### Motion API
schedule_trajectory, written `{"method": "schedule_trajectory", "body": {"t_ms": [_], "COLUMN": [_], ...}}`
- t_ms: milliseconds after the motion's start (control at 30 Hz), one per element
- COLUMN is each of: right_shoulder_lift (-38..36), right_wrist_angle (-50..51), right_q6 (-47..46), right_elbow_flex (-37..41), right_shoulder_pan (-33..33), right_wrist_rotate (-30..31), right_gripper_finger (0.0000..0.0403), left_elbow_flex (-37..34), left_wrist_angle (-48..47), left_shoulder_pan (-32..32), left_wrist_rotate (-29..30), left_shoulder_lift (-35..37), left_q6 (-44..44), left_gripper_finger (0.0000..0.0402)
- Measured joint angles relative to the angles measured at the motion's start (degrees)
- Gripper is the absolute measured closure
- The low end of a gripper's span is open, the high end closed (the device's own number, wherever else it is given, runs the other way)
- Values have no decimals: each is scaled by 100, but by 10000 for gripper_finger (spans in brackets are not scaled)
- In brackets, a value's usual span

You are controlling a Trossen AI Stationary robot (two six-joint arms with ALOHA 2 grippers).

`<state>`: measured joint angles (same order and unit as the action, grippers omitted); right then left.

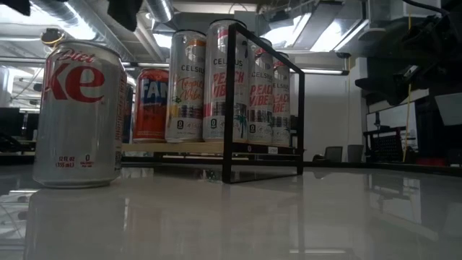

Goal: Place canned beverage on shelf
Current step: Put the red-silver soda can on the shelf

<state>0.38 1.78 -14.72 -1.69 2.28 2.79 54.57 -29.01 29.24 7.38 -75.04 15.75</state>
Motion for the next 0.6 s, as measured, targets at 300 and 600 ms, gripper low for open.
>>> {"method": "schedule_trajectory", "body": {"t_ms": [300, 600], "right_shoulder_lift": [0, 0], "right_wrist_angle": [0, 0], "right_q6": [2, 0], "right_elbow_flex": [0, 0], "right_shoulder_pan": [-2, -2], "right_wrist_rotate": [0, 0], "right_gripper_finger": [22, 22], "left_elbow_flex": [0, 0], "left_wrist_angle": [-16, -81], "left_shoulder_pan": [-312, -444], "left_wrist_rotate": [-550, -560], "left_shoulder_lift": [-306, -663], "left_q6": [463, 586], "left_gripper_finger": [5, 5]}}
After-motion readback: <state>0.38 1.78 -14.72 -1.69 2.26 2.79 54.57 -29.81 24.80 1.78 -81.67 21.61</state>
